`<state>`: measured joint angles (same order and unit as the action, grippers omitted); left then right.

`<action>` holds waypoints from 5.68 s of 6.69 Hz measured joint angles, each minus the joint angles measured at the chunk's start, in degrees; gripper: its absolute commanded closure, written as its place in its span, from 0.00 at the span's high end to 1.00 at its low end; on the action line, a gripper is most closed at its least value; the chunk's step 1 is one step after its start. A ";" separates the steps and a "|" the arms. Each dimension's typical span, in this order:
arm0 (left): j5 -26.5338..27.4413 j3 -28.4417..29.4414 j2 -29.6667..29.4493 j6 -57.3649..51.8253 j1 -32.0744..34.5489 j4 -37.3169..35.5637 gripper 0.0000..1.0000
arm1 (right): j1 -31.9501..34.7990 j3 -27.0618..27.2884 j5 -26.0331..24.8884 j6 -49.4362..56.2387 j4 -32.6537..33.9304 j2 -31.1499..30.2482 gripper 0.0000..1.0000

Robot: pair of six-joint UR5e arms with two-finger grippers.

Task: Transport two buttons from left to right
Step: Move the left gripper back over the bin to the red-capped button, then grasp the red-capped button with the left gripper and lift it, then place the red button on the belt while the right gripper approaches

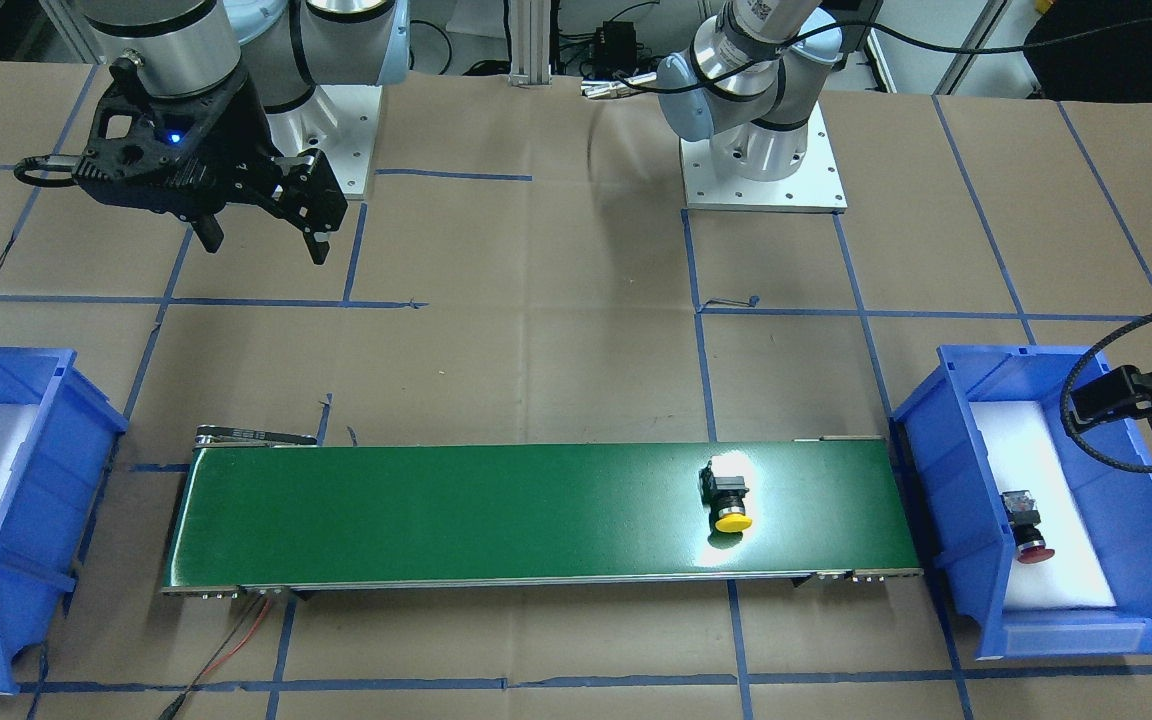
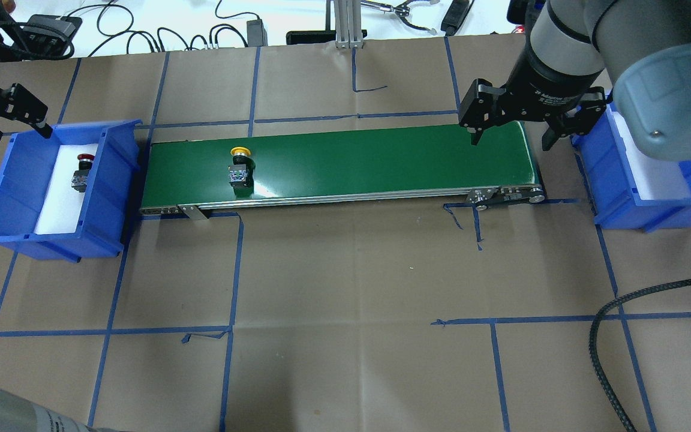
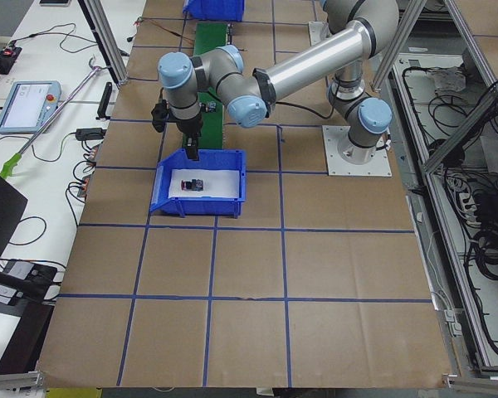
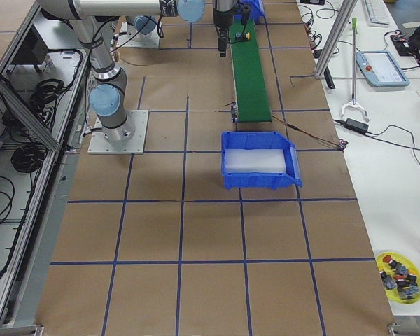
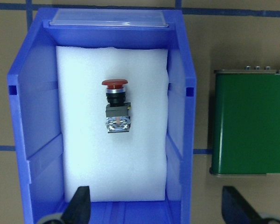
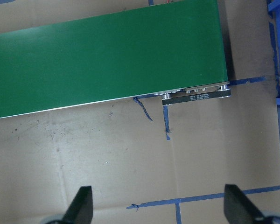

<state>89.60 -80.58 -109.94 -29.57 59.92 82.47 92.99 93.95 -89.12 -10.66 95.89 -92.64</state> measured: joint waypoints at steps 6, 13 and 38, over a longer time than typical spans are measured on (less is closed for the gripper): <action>0.20 -9.51 -7.15 -0.75 -0.64 -17.81 1.00 | 0.00 -0.01 0.09 0.09 0.00 0.40 1.00; 0.31 -9.23 -12.55 -0.33 0.54 -23.75 0.11 | 0.00 -0.16 0.09 0.03 0.00 0.48 1.00; 0.70 -17.29 -2.16 10.46 19.98 -22.79 0.01 | 0.00 -0.01 -0.10 0.01 7.07 5.70 1.00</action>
<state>90.30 -97.86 -112.09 -19.12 79.89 59.68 92.99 93.94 -89.22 -10.65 102.95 -86.94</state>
